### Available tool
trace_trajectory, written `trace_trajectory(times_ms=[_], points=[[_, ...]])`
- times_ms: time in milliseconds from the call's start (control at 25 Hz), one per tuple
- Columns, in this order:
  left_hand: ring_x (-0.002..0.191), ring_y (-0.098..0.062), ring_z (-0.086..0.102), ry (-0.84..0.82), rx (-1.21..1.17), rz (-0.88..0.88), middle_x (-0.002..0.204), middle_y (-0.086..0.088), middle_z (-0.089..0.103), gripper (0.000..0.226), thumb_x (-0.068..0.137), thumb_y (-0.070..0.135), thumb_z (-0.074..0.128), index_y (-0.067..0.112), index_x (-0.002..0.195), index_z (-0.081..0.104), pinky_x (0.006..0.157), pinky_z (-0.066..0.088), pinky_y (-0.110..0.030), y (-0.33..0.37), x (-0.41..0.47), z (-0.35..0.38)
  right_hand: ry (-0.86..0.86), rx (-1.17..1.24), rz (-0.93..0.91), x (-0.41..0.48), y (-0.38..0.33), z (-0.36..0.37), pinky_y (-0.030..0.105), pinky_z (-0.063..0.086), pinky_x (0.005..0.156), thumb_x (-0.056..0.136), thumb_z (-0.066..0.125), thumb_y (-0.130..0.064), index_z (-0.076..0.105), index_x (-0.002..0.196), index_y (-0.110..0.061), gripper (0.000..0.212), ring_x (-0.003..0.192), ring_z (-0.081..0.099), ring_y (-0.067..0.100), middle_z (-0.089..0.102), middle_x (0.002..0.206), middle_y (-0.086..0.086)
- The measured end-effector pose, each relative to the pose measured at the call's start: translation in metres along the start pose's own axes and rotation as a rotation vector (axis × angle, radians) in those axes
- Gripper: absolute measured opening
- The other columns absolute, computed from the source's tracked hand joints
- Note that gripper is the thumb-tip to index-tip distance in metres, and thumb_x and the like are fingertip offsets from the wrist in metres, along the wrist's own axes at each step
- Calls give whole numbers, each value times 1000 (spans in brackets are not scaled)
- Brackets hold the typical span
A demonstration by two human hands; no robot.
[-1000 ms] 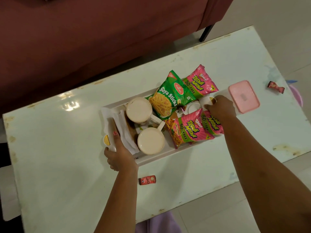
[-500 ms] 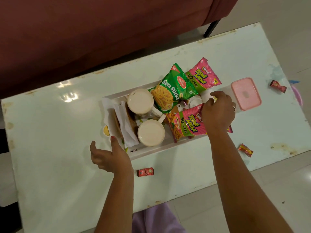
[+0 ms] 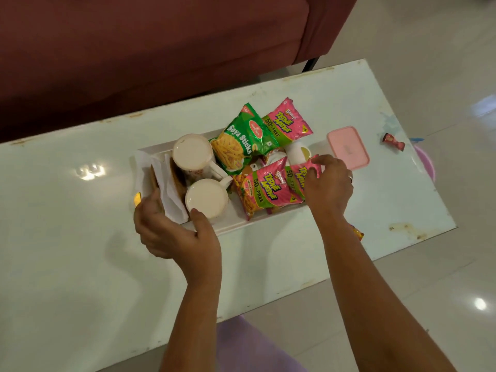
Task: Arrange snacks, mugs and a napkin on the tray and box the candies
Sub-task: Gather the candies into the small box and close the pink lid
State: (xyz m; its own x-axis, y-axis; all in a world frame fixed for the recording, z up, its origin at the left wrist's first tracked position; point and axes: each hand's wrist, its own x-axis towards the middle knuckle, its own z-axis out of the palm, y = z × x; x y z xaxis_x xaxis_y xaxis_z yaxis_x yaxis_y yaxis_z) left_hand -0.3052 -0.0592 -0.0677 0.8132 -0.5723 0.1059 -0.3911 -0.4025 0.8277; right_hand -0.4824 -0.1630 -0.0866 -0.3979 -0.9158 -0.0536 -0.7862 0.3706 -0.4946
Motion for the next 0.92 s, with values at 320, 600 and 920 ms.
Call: trace_trajectory(times_ms=[320,600,920], points=[[124,-26,41,-245,-21,122,134,-13,45,61,68,2,66,13,126,47,100,31,-50,47,-111,17,-25,11,3,7,51,-34,37,41,83,84,51,-14,62,108,-19,28,109,51,34,61,114,10],[121,-19,42,-627,-98,121,128,-8,48,52,77,-3,61,14,125,49,97,34,-19,76,-137,92,-192,-194,-71,94,67,-22,45,44,92,82,61,-32,44,129,-14,54,122,43,35,47,133,12],[133,-20,39,-745,-63,-109,144,-7,43,72,79,0,69,13,140,34,100,35,-21,106,-155,202,-366,-249,-192,148,87,-9,41,45,90,64,77,-42,32,132,-11,87,121,43,35,44,130,12]])
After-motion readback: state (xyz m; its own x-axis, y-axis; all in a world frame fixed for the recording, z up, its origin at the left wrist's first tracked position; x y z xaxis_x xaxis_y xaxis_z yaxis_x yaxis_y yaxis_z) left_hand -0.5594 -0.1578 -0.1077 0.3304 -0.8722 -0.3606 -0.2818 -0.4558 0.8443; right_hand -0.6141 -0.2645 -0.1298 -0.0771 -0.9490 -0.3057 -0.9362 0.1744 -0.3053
